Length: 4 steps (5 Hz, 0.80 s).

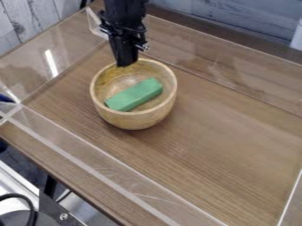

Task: Put the green block in the brown bowl

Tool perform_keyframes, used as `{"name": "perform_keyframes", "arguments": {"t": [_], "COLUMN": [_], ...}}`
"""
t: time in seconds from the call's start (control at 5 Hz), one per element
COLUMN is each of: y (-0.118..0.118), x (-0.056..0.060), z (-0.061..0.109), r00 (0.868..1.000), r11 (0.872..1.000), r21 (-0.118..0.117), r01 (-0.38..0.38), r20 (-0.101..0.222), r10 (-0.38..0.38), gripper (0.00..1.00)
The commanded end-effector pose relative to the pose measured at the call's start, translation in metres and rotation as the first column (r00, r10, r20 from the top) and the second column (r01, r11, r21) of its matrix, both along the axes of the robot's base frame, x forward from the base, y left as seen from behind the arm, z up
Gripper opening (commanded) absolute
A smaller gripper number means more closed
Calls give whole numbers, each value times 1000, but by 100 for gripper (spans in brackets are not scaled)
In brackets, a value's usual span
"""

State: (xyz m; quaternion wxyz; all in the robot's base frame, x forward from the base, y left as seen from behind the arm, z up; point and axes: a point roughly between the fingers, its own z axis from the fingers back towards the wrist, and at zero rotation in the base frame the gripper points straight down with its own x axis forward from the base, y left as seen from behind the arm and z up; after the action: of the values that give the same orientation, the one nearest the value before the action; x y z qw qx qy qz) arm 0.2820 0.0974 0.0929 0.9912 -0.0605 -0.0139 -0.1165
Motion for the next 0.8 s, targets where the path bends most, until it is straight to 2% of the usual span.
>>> {"name": "perform_keyframes", "arguments": {"t": [0.0,0.6], "y": [5,2], "x": [10,8], "z": [18,19], "r00": [998,998], "r11": [1000,1000], "r21": [19,9], "r01": [-3,14], "r20": [61,58], "r10": [2,-15], "gripper": [0,0]}}
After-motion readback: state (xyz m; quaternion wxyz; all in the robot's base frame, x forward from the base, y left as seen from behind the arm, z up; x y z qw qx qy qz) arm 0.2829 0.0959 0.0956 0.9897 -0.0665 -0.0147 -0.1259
